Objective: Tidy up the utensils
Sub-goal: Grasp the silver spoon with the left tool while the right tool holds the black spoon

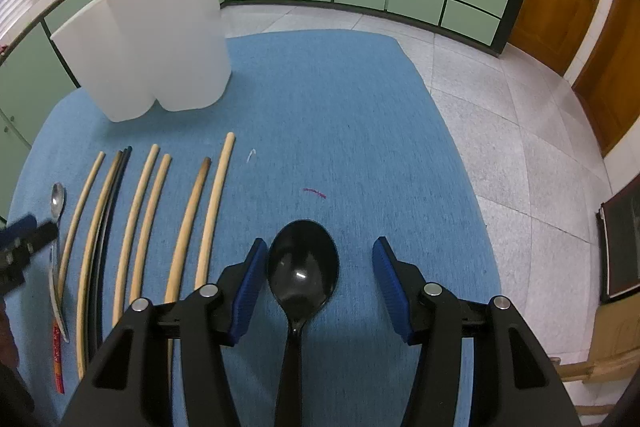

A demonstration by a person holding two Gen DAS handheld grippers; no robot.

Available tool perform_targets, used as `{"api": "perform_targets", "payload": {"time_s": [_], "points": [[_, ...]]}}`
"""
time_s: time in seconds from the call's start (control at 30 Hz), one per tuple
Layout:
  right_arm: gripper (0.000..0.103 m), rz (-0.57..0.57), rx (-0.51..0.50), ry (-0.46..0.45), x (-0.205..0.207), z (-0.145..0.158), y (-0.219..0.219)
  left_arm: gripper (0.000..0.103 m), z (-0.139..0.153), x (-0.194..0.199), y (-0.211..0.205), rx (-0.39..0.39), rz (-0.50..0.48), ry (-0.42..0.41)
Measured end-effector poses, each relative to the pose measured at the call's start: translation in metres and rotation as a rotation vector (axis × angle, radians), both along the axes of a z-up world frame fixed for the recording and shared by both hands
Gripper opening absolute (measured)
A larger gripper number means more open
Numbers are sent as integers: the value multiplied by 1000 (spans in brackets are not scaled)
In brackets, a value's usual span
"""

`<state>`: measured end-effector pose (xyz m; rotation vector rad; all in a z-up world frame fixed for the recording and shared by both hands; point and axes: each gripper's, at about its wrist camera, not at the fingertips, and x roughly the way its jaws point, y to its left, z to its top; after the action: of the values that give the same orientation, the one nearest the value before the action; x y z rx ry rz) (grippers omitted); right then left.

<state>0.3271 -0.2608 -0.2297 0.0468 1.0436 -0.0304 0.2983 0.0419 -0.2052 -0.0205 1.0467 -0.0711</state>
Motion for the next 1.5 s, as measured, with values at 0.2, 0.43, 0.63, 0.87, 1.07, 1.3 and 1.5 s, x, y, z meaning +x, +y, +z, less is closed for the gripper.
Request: {"api": "perform_targets", "payload": {"time_s": [0.2,0.43,0.63,0.87,1.07,1.3,1.5], "points": [[54,1,5,1,-1,-2,1,73,-1,-12,6,16,-21,11],[54,-2,5,1,0,-2,3,71,11,-7,30,60,-21,5],[54,-4,3,-4,0,-1,3,74,21,5,35,27,4,-20],[54,-5,0,-3,1,-4,2,78,16,24,20,19,-2,-23],[54,-1,0,-6,3,-4,0,59,3,32,21,6,34,5],[54,-1,-7,-8,3,-5,0,41,0,35,15,-24,24,11],[54,-5,-5,-8,2,-2,-1,28,2,37,12,-46,8,9]]}}
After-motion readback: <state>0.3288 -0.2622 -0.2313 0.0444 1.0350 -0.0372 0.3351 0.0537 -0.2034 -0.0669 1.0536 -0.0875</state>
